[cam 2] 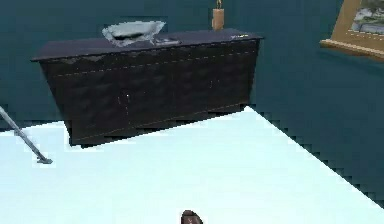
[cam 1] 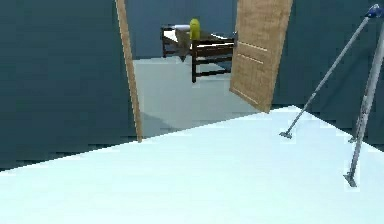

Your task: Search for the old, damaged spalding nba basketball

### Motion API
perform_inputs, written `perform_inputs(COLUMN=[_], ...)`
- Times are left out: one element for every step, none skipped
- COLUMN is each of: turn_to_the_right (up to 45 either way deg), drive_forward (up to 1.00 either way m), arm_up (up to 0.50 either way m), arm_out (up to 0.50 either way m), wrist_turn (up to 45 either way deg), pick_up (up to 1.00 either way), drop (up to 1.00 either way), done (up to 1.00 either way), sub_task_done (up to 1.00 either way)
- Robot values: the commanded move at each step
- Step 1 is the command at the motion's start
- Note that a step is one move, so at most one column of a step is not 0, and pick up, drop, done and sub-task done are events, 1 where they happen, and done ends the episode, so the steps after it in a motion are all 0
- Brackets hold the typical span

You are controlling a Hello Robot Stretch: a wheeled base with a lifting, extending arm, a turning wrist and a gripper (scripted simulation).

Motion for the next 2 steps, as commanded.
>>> perform_inputs(turn_to_the_right=[0.0, 3.0], drive_forward=[1.0, 0.0], arm_up=[0.0, 0.0], arm_out=[0.0, 0.0], wrist_turn=[0.0, 0.0], pick_up=[0.0, 0.0], drop=[0.0, 0.0], done=[0.0, 0.0], sub_task_done=[0.0, 0.0])
